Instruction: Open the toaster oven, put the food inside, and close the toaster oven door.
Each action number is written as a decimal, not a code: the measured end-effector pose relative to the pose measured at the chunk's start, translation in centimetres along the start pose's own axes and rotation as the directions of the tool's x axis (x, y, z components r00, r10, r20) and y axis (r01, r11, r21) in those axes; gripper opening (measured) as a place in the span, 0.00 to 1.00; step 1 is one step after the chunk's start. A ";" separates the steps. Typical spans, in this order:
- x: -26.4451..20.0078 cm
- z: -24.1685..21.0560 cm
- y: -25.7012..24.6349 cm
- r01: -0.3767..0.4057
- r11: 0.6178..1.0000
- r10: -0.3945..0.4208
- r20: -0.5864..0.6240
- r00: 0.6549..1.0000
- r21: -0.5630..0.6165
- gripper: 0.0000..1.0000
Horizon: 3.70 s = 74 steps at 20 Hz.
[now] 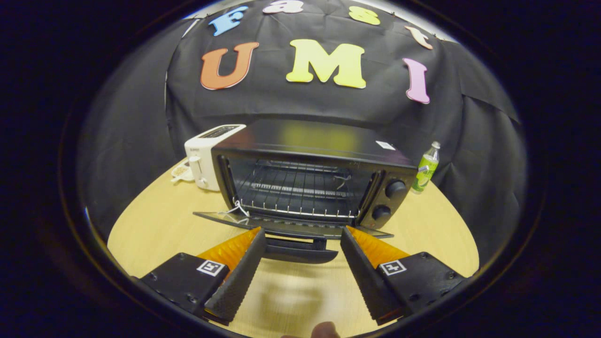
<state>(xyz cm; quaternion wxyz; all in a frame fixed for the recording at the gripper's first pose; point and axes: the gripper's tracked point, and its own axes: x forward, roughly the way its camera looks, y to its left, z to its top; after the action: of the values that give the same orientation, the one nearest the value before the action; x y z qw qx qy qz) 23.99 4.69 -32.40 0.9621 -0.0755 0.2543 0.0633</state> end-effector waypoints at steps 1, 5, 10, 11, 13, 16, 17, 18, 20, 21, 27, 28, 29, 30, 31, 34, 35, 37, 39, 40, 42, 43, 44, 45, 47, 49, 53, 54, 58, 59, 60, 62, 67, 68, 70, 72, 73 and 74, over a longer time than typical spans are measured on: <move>-0.1 -0.7 0.0 -0.005 1.000 0.005 -0.017 1.000 -0.008 1.00; -0.1 -4.3 0.2 -0.037 0.999 0.037 -0.099 0.994 0.003 1.00; -3.5 -2.3 0.1 -0.123 0.992 0.125 -0.130 0.984 0.029 1.00; -4.6 -1.5 -0.2 -0.142 0.989 0.146 -0.127 0.981 0.037 1.00; -6.5 -0.4 -0.6 -0.197 0.978 0.205 -0.142 0.968 0.068 1.00; -9.9 0.5 0.0 -0.315 0.939 0.338 -0.188 0.922 0.139 1.00; -11.2 0.8 0.5 -0.356 0.917 0.388 -0.201 0.899 0.179 1.00; -12.1 1.1 1.0 -0.389 0.893 0.435 -0.214 0.874 0.226 1.00; -13.8 1.2 1.8 -0.431 0.849 0.507 -0.246 0.826 0.305 1.00; -14.5 1.1 2.3 -0.451 0.826 0.542 -0.256 0.801 0.338 1.00; -14.4 -2.7 6.5 -0.472 0.691 0.696 -0.328 0.639 0.547 1.00; -14.0 -3.3 7.2 -0.466 0.680 0.708 -0.342 0.618 0.567 1.00; -13.5 -4.0 7.9 -0.461 0.669 0.720 -0.356 0.595 0.583 0.99; -13.3 -4.7 8.6 -0.456 0.658 0.733 -0.371 0.571 0.599 0.98; -12.9 -5.3 9.3 -0.450 0.648 0.743 -0.382 0.549 0.615 0.96; -12.0 -6.8 11.0 -0.438 0.631 0.764 -0.414 0.495 0.640 0.90; -11.6 -7.4 11.6 -0.437 0.629 0.768 -0.427 0.477 0.643 0.88; -11.2 -8.4 12.2 -0.435 0.634 0.768 -0.455 0.451 0.639 0.84; -10.8 -9.0 12.5 -0.433 0.639 0.766 -0.473 0.435 0.636 0.77; -10.4 -9.3 12.7 -0.429 0.638 0.767 -0.477 0.430 0.639 0.72; -10.3 -9.5 13.1 -0.419 0.630 0.774 -0.482 0.411 0.654 0.64; -10.2 -9.7 13.3 -0.412 0.626 0.777 -0.483 0.404 0.662 0.62; -10.1 -9.8 13.6 -0.408 0.622 0.781 -0.487 0.392 0.668 0.57; -10.2 -9.9 13.5 -0.405 0.622 0.780 -0.490 0.388 0.670 0.51; -10.5 -9.6 13.5 -0.410 0.614 0.787 -0.491 0.373 0.674 0.40; -11.2 -9.1 13.3 -0.437 0.601 0.798 -0.476 0.369 0.669 0.36; -13.2 -6.0 12.5 -0.449 0.547 0.833 -0.405 0.377 0.707 0.33; -13.5 -4.7 12.1 -0.445 0.523 0.844 -0.370 0.388 0.727 0.33; -13.0 1.0 9.0 -0.451 0.470 0.835 -0.215 0.507 0.759 0.33; -12.4 2.2 8.1 -0.455 0.467 0.818 -0.176 0.547 0.758 0.33; -11.6 3.2 7.1 -0.453 0.465 0.798 -0.138 0.587 0.761 0.33; -9.7 4.6 5.1 -0.430 0.459 0.753 -0.084 0.653 0.777 0.33; -3.6 5.5 1.5 -0.359 0.365 0.661 0.032 0.749 0.859 0.33; -2.3 5.5 1.1 -0.349 0.350 0.643 0.048 0.764 0.870 0.33; 0.6 5.2 0.6 -0.335 0.315 0.612 0.080 0.787 0.888 0.33; 2.6 5.6 0.1 -0.339 0.276 0.582 0.125 0.804 0.899 0.33; 3.7 5.6 0.0 -0.341 0.259 0.566 0.144 0.812 0.904 0.32; 4.9 5.8 -0.3 -0.339 0.241 0.546 0.162 0.822 0.909 0.32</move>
<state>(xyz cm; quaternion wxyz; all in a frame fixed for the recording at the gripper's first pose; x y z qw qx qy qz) 31.06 5.80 -29.88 0.7516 0.5335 0.3459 0.1755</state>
